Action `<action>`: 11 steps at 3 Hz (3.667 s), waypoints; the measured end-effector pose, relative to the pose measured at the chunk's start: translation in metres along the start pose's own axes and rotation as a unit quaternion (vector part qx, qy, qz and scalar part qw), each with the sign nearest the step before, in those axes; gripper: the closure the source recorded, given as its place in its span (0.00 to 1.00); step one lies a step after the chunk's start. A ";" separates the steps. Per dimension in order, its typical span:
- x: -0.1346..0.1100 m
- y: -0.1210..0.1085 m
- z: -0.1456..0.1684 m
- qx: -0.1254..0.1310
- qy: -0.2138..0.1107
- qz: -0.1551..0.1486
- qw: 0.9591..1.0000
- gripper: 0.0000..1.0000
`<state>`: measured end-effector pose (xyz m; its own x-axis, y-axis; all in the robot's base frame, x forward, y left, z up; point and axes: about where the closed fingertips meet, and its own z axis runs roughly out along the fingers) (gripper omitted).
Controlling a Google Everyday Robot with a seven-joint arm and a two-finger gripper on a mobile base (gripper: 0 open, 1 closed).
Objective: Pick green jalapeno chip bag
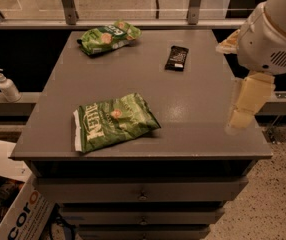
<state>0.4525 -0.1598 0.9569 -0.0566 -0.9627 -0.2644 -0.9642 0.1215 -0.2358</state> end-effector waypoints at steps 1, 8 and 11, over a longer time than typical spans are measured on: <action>-0.045 0.005 0.020 -0.021 -0.035 -0.036 0.999 0.00; -0.159 -0.026 0.153 -0.077 -0.086 -0.055 0.992 0.00; -0.096 -0.013 0.186 -0.068 -0.079 -0.042 0.994 0.18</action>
Offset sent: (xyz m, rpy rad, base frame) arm 0.0048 0.1505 -0.0342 0.1179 0.0718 0.2545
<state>0.5188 -0.0237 0.8118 0.0555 -0.9171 -0.3947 -0.9904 -0.0006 -0.1380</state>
